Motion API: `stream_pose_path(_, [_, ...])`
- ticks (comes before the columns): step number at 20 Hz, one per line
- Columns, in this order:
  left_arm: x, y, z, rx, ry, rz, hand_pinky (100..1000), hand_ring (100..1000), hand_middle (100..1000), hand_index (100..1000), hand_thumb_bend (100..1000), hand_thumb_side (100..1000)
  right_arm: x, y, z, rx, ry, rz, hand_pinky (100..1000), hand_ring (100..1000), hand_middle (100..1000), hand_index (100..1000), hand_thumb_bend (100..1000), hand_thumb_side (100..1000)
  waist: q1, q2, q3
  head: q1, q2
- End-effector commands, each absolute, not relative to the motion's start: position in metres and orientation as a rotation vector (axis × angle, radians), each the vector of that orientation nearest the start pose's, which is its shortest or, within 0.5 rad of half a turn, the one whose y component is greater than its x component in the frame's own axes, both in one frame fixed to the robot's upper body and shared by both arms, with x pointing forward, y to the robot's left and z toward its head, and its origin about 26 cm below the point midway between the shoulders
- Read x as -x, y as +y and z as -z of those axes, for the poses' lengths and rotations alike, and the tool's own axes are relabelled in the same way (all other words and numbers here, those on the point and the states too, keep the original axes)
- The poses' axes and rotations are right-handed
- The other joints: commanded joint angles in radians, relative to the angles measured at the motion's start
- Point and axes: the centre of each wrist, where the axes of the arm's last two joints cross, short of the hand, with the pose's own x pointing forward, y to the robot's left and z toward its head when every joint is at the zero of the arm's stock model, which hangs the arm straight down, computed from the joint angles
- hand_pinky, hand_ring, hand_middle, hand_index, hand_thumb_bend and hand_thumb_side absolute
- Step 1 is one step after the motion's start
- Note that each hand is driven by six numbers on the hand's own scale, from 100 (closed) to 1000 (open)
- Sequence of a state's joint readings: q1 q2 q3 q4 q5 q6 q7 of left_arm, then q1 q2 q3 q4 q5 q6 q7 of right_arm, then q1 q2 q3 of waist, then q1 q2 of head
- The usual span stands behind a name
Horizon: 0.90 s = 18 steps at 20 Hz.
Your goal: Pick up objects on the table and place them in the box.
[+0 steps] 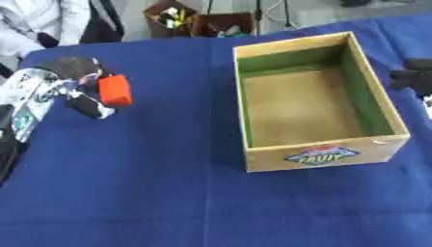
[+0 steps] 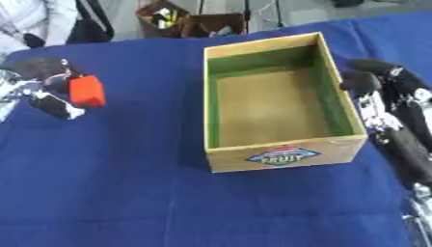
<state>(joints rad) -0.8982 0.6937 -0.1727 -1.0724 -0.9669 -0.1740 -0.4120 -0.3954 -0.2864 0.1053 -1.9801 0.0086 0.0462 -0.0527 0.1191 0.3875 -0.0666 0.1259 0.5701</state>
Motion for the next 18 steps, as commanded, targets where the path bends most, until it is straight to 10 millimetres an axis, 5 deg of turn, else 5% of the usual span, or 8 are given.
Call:
stream_pose_path(1, [-0.44, 0.356, -0.283, -1.27, -1.296, 1.487, 387, 447, 329, 542, 100, 410, -0.305, -0.219, -0.218, 0.071, -2.315, -0.399, 993, 832, 575, 793, 100, 587, -0.002, -0.031, 0.004, -0.004, -0.001])
stream_pose_path(18, [-0.411, 0.286, -0.343, -1.259, -1.638, 1.532, 333, 414, 310, 526, 100, 373, -0.305, -0.218, -0.217, 0.057, -2.314, -0.387, 992, 832, 577, 795, 100, 577, 0.003, -0.06, 0.008, -0.006, 0.011])
